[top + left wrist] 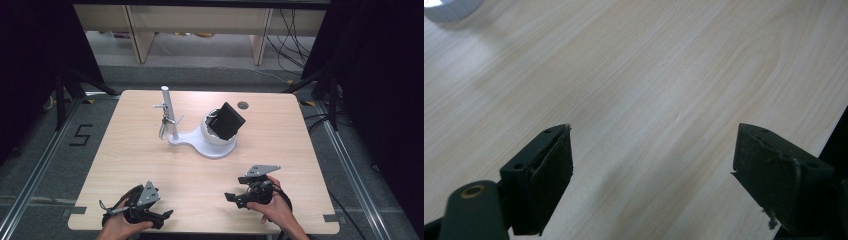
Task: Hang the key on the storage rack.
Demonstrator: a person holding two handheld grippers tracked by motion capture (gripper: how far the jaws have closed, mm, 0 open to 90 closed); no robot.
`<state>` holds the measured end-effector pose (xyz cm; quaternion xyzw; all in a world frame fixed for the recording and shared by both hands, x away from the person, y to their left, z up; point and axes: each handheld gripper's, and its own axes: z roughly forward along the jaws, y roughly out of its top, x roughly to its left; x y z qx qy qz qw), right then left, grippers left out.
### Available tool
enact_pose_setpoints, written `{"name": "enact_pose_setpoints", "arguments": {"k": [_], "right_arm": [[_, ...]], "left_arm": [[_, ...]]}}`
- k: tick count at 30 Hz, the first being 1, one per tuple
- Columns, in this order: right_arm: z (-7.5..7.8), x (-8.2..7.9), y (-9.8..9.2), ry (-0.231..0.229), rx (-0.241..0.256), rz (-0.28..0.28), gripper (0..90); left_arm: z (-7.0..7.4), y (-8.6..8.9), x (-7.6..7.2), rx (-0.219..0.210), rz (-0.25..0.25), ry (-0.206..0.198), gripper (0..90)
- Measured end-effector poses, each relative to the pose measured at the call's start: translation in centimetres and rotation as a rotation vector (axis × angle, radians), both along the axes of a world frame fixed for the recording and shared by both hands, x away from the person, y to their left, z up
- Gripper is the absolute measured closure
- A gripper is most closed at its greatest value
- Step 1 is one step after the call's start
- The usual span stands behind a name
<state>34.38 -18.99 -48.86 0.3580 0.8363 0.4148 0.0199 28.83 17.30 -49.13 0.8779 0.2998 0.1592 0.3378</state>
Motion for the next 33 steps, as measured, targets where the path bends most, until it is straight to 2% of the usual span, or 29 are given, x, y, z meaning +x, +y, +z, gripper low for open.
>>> {"name": "enact_pose_setpoints", "arguments": {"k": [1,2,3,4,5,7,9,10,11,13,14,16,17,18,20,21,22,23,32,33], "right_arm": [[0.0,-0.1,0.1,0.011,-0.001,-0.003,18.4],[-0.2,0.2,0.1,-0.023,0.0,0.029,18.4],[-0.2,0.2,0.1,-0.023,0.0,0.029,18.4],[-0.1,-0.1,0.2,0.005,0.001,0.011,18.4],[-0.1,-0.1,0.2,-0.011,-0.011,0.008,18.4],[-0.2,-0.1,0.3,-0.017,-0.006,0.006,18.3],[-0.2,-0.3,0.5,-0.003,-0.013,0.017,18.4],[-0.3,-0.3,0.6,-0.018,-0.008,0.022,18.4],[-0.3,-0.1,0.5,-0.031,-0.024,0.035,18.4],[-0.3,-0.1,0.6,-0.028,-0.026,0.04,18.3],[-0.4,-0.1,0.6,-0.033,-0.027,0.043,18.4],[-0.4,-0.2,0.6,-0.039,-0.027,0.038,18.3],[-0.3,-0.2,0.6,-0.027,-0.021,0.033,18.3],[-0.4,-0.1,0.6,-0.039,-0.021,0.046,18.3],[-0.4,-0.1,0.7,-0.033,-0.023,0.048,18.3],[-0.4,-0.1,0.7,-0.041,-0.026,0.051,18.3],[-0.4,-0.4,0.8,-0.005,-0.02,0.026,18.3],[-0.4,-0.4,0.7,-0.013,-0.02,0.028,18.3],[-0.4,-0.2,0.7,-0.023,-0.029,0.038,18.2],[-0.4,-0.2,0.7,-0.024,-0.029,0.039,18.1]], "left_arm": [[-0.1,0.1,0.0,0.001,0.001,-0.01,15.9],[-0.6,0.1,-0.5,-0.019,0.021,-0.007,15.9],[-0.6,0.1,-0.5,-0.019,0.021,-0.007,15.9],[-0.7,0.2,-0.5,-0.014,0.006,-0.009,15.9],[-0.8,0.1,-0.7,-0.02,0.01,0.007,15.9],[-0.8,0.2,-0.8,-0.007,-0.004,0.001,15.8],[-0.9,0.3,-1.0,-0.017,0.003,0.0,15.8],[-0.9,0.3,-1.2,-0.022,0.009,0.002,15.8],[-0.9,0.4,-1.2,-0.015,0.002,-0.001,15.8],[-0.9,0.5,-1.1,-0.011,0.005,-0.005,15.7],[-1.0,0.5,-1.2,-0.02,0.022,0.012,15.7],[-1.0,0.5,-1.2,-0.016,0.019,0.004,15.7],[-1.1,0.5,-1.2,-0.022,0.028,0.01,15.7],[-1.1,0.5,-1.2,-0.021,0.023,0.012,15.7],[-1.2,0.4,-1.2,-0.019,0.017,0.019,15.6],[-1.2,0.5,-1.1,-0.007,0.004,0.002,15.6],[-1.2,0.5,-1.1,-0.008,0.019,0.007,15.6],[-1.3,0.4,-1.2,-0.015,0.025,0.018,15.5],[-1.5,0.6,-0.9,-0.004,0.01,0.012,15.4],[-1.5,0.6,-1.0,-0.011,0.026,0.025,15.4]]}}
